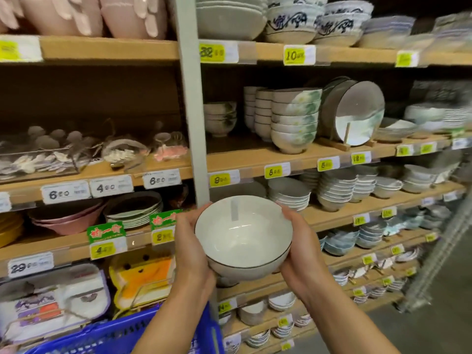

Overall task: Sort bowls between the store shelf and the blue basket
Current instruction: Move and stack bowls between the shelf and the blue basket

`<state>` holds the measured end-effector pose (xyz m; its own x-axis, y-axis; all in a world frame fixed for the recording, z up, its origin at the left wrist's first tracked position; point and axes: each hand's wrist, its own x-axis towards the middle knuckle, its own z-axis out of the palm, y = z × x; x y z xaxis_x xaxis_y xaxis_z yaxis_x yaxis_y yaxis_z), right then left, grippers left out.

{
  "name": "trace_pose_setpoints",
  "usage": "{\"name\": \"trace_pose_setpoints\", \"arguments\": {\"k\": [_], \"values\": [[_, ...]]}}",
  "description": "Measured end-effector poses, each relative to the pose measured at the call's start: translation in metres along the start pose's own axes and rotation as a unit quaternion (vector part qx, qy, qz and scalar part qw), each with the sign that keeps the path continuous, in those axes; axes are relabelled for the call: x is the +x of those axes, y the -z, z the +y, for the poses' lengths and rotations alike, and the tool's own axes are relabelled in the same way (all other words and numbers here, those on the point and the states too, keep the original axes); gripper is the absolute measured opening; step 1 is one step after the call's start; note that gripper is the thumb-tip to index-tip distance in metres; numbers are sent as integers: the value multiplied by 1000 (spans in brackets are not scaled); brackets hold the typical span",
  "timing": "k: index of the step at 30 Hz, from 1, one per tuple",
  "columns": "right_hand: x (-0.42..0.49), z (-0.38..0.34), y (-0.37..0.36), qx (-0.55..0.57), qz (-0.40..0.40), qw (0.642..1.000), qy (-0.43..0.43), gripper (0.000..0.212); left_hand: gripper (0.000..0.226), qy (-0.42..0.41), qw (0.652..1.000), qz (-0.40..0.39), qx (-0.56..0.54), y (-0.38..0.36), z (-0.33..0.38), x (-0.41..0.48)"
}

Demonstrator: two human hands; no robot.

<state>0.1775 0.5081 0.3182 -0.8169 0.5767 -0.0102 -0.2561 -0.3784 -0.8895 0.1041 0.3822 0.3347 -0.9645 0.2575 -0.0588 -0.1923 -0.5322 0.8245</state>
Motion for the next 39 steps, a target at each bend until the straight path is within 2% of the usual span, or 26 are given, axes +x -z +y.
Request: {"name": "trace_pose_setpoints", "arguments": {"k": [8, 14, 20, 29, 35, 39], "values": [[21, -61, 70, -11, 19, 999, 25, 32, 36, 18, 998, -66, -9, -87, -31, -2], [48, -92, 85, -3, 18, 999, 41, 34, 36, 16, 998, -63, 20, -128, -35, 15], [93, -102, 76, 7, 15, 1000, 27, 27, 32, 14, 997, -68, 21, -143, -26, 51], [182, -102, 26, 20, -14, 1000, 12, 35, 36, 0, 998, -13, 59, -153, -1, 133], [236, -94, -6, 27, 5, 1000, 11, 30, 40, -20, 999, 7, 45, -151, 7, 185], [262, -86, -17, 43, 13, 999, -30, 23, 31, -22, 998, 41, 41, -148, 3, 210]]}}
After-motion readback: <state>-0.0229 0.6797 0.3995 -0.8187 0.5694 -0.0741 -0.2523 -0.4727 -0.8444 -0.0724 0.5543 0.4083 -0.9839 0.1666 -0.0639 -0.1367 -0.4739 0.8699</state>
